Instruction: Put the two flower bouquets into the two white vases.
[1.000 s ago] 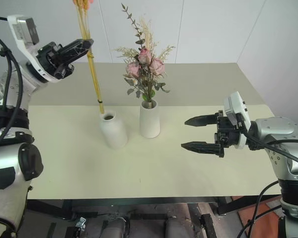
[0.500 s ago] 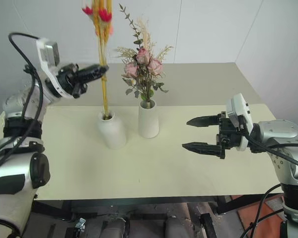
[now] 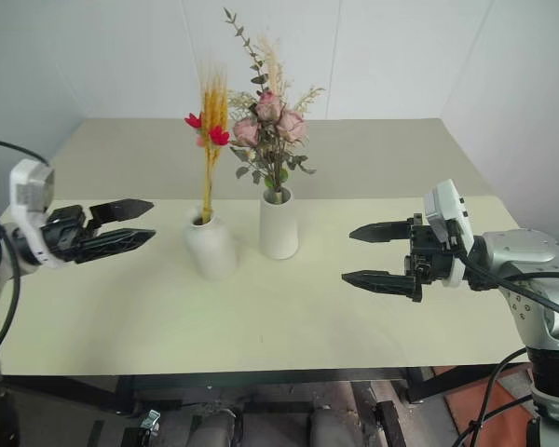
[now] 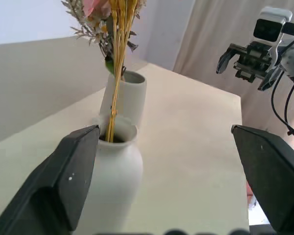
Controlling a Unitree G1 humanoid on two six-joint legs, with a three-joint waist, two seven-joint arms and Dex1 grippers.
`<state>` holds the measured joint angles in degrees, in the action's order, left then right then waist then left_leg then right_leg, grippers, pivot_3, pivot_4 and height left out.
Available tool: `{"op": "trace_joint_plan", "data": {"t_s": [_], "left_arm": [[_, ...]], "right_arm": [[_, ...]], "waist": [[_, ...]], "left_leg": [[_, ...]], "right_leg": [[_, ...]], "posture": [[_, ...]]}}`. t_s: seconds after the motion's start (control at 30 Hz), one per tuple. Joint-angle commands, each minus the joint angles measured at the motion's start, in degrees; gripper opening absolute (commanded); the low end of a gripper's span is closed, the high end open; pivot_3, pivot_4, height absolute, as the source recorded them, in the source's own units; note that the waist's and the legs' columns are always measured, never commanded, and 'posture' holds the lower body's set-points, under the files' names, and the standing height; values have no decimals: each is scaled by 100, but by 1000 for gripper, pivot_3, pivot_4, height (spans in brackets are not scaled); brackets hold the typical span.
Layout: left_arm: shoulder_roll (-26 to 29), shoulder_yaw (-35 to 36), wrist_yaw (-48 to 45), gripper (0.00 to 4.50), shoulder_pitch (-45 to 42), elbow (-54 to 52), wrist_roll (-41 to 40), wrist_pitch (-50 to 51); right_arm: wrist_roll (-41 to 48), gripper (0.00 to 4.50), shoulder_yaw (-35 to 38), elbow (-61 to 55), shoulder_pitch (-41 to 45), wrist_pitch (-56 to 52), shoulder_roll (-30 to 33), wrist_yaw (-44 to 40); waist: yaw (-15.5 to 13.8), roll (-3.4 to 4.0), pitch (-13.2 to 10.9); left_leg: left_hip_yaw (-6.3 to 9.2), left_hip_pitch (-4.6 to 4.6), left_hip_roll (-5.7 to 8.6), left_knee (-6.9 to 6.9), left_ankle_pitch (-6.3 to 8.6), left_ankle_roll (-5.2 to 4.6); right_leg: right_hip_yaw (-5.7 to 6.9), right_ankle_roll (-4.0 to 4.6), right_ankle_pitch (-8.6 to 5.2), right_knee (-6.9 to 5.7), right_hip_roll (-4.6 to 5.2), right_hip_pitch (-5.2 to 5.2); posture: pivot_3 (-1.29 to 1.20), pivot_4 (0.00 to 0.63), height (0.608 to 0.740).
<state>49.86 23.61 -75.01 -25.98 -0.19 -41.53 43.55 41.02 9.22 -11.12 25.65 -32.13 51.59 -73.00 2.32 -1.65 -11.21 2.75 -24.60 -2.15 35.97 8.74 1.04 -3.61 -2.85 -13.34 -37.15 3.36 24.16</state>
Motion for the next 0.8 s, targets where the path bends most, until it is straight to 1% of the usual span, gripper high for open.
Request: {"op": "trace_joint_plan", "data": {"t_s": [0.03,0.17,0.23,0.37,0.47,0.6,0.7,0.8], "left_arm": [[376,696,69,4481,508,-787,-337,82],[661,1252,143,4481,1158,-1353,-484,84],[715,1540,118,4481,1492,-1603,-601,95],[507,1843,505,4481,1945,-2063,-658,-71],[459,1988,679,4481,2286,-2411,-720,-59],[274,2282,1104,4481,2739,-2898,-947,79],[183,2297,1456,4481,2849,-3091,-1109,110],[205,2273,1659,4481,2962,-3209,-1291,182]], "right_arm": [[-40,4500,18,71,158,141,6,-94],[-160,4500,7,323,210,206,-59,-43],[-294,4500,13,428,172,327,-98,10],[-480,4500,33,689,296,449,-167,184],[-601,4500,21,883,415,537,-204,265],[-874,4500,-56,1123,618,653,-380,635],[-944,4500,-50,1168,672,628,-467,791],[-974,4500,-31,1086,642,565,-456,897]], "waist": [[-24,0,0],[-33,-1,1],[-27,-1,1],[-21,-1,1],[0,-1,1],[13,-3,2],[13,-3,2],[5,-3,2]], "left_leg": [[-1,1,0,0,0,0],[-8,0,0,0,1,1],[-10,0,-1,-1,1,1],[-16,3,-6,-4,1,1],[-22,6,-5,-3,1,1],[-25,7,-7,-4,1,1],[-30,12,-10,-6,1,1],[-32,15,-9,-6,1,1]], "right_leg": [[0,0,-1,2,1,-3],[0,1,-1,7,4,-1],[-1,2,-2,6,4,0],[-2,26,-15,5,2,3],[-10,27,-13,5,2,2],[-12,25,-12,5,0,2],[-15,26,-13,4,-2,2],[-18,27,-13,4,-2,0]], "posture": [[0,150,740],[0,150,740],[0,150,740],[0,150,740],[0,150,740],[0,150,740],[0,150,740],[0,150,740]]}}
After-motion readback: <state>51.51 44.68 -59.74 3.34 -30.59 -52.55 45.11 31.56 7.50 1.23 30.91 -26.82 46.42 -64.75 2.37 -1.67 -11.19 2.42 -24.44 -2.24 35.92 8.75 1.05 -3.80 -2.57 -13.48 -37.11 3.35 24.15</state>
